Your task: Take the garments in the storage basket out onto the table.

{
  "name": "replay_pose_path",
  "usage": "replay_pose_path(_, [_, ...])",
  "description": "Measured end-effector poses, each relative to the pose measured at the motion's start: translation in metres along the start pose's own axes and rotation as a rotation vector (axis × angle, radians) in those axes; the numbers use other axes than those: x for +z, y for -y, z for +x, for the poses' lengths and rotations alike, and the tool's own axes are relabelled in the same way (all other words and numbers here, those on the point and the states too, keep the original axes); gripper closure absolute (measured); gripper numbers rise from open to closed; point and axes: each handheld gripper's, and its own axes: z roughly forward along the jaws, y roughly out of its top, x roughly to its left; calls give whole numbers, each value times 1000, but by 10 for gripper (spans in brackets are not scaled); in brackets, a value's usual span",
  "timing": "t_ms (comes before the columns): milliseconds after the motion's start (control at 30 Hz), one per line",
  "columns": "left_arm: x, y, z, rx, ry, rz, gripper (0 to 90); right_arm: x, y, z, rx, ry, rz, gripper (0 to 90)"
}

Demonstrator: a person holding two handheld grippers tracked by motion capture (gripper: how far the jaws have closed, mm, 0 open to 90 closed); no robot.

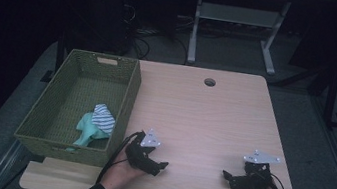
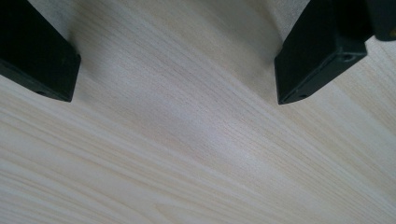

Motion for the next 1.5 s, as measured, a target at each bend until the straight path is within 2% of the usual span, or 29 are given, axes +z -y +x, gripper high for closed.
replay_pose_path(167, [-6,-3,0,-9,5,-34,129,0,0,0,3,0,2,1])
replay_pose_path(367, [-10,-5,1,-18,14,-49,130,0,0,0,3,0,2,1])
replay_pose_path(500, [-10,-6,0,-18,13,-40,130,0,0,0,3,0,1,1])
replay_pose_path(700, [-13,-10,-3,7,-6,-10,131,0,0,0,4,0,-1,1])
replay_pose_path(867, [-16,-11,-2,10,-11,2,131,0,0,0,4,1,-1,1])
replay_pose_path(900, [-17,-11,-2,-3,-1,-1,131,0,0,0,4,1,0,1])
replay_pose_path(967, [-17,-12,-2,6,-4,9,131,0,0,0,4,1,-1,1])
replay_pose_path(1167, [-18,-12,-2,0,-2,4,131,1,-1,1,4,2,3,1])
replay_pose_path(1500, [-26,-18,-2,-1,-28,-10,133,0,-1,1,6,1,4,1])
